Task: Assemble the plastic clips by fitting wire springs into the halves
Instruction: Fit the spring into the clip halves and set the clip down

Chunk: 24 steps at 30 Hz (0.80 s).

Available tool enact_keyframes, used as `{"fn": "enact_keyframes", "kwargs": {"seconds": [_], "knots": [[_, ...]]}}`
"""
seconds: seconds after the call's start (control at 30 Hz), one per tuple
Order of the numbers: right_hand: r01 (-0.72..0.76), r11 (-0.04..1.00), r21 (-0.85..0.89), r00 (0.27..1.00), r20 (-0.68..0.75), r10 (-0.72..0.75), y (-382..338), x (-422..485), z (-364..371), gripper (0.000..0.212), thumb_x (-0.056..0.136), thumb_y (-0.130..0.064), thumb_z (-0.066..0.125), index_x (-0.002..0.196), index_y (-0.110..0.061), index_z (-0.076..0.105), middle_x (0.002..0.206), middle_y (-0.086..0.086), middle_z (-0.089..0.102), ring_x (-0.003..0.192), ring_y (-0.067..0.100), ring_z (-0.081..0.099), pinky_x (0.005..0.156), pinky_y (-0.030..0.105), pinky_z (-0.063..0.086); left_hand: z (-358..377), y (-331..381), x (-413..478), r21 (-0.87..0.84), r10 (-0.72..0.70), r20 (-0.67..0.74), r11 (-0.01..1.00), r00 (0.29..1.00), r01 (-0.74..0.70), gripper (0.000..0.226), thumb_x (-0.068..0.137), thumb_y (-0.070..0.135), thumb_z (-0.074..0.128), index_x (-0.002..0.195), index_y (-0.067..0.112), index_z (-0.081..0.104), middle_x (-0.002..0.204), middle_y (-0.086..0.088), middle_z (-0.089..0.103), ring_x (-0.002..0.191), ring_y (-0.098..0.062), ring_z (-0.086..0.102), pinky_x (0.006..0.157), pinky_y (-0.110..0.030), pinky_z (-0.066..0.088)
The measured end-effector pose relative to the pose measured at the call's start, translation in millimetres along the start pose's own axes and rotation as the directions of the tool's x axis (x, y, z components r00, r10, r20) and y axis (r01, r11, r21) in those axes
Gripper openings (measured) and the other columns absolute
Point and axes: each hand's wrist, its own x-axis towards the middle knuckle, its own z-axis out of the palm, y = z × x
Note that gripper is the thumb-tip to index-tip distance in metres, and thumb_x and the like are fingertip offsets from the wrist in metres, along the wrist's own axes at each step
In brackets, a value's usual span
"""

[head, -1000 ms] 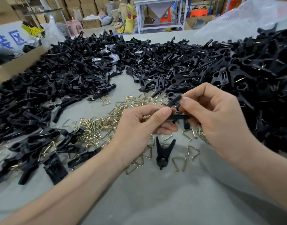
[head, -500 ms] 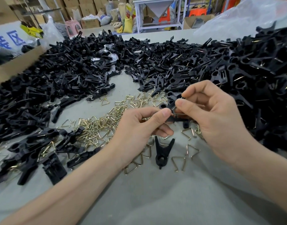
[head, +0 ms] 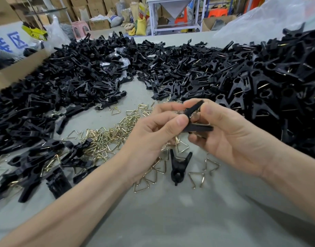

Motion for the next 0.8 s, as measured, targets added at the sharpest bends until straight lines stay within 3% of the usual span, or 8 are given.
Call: {"fn": "enact_keyframes", "kwargs": {"seconds": [0.1,0.23,0.37,0.43,0.53,0.6,0.67,0.8], "knots": [[-0.145,0.989,0.041,0.984,0.114,0.140,0.4,-3.3,-0.5,0.076,0.046,-0.046,0.089,0.109,-0.010,0.067,0.113,0.018,0.063,0.094,0.026,0.066,0.073,0.029,0.056,-1.6,3.9,-0.8,0.054,0.058,0.056,0.997,0.997,-0.061,0.040,0.078,0.043,0.068,0.093,0.006,0.074,0.125,0.018,0.059,0.137,0.002,0.031,0.102,-0.027,0.042],[-0.203,0.962,0.183,0.958,0.238,0.157,2.4,-5.7,0.9,0.066,0.051,-0.037,0.088,0.104,0.000,0.071,0.108,0.021,0.068,0.099,0.029,0.068,0.079,0.028,0.056,0.5,3.5,-3.6,0.065,0.029,0.155,0.997,0.987,-0.039,0.048,0.076,0.053,0.062,0.090,0.008,0.073,0.122,0.023,0.062,0.137,0.005,0.029,0.111,-0.047,0.029],[-0.186,0.974,0.129,0.946,0.291,0.142,0.1,-6.0,0.4,0.066,0.056,-0.038,0.086,0.107,0.001,0.069,0.099,0.017,0.070,0.091,0.025,0.070,0.079,0.028,0.056,1.5,2.2,-4.2,0.034,0.042,0.194,0.998,0.980,-0.049,0.060,0.079,0.052,0.061,0.092,-0.006,0.070,0.128,0.015,0.060,0.139,0.003,0.028,0.116,-0.051,0.023],[-0.164,0.982,0.093,0.951,0.281,0.132,0.8,-5.2,0.3,0.073,0.054,-0.041,0.087,0.113,-0.002,0.066,0.098,0.016,0.069,0.089,0.024,0.069,0.078,0.030,0.056,3.5,3.1,-5.4,0.013,0.024,0.201,1.000,0.979,-0.027,0.046,0.082,0.046,0.063,0.093,0.002,0.072,0.127,0.019,0.060,0.139,0.000,0.030,0.115,-0.053,0.024],[-0.099,0.994,0.049,0.970,0.226,0.086,2.1,-4.0,2.8,0.071,0.055,-0.046,0.085,0.113,-0.008,0.066,0.095,0.012,0.068,0.085,0.020,0.068,0.078,0.027,0.056,5.6,1.8,-6.0,0.026,-0.023,0.124,0.999,0.992,0.020,0.050,0.085,0.035,0.059,0.107,-0.010,0.063,0.130,0.016,0.058,0.133,-0.015,0.045,0.106,-0.058,0.037],[-0.065,0.998,0.020,0.984,0.169,0.061,2.6,-3.4,4.5,0.063,0.058,-0.048,0.080,0.108,-0.012,0.070,0.102,0.013,0.069,0.092,0.021,0.067,0.079,0.026,0.056,7.8,3.2,-6.2,0.121,0.033,0.032,0.992,0.999,-0.037,0.039,0.084,0.037,0.058,0.116,0.015,0.065,0.135,0.010,0.054,0.121,-0.020,0.056,0.098,-0.055,0.046],[-0.050,0.998,0.030,0.993,0.110,0.047,3.9,-3.2,5.1,0.063,0.058,-0.047,0.079,0.108,-0.010,0.069,0.111,0.017,0.068,0.100,0.027,0.064,0.082,0.029,0.056,8.5,5.1,-5.6,0.332,0.173,-0.037,0.931,0.984,-0.151,0.036,0.082,0.040,0.062,0.117,0.031,0.060,0.133,0.011,0.052,0.118,-0.012,0.056,0.096,-0.041,0.049],[-0.022,0.995,0.100,0.999,0.027,0.019,6.0,-2.4,6.1,0.051,0.059,-0.045,0.077,0.096,-0.010,0.073,0.097,0.015,0.070,0.088,0.021,0.069,0.076,0.027,0.057,7.1,6.6,-4.4,0.557,0.379,-0.008,0.770,0.925,-0.311,0.036,0.076,0.036,0.073,0.109,0.029,0.062,0.122,0.008,0.056,0.119,-0.009,0.052,0.097,-0.026,0.042]]}}
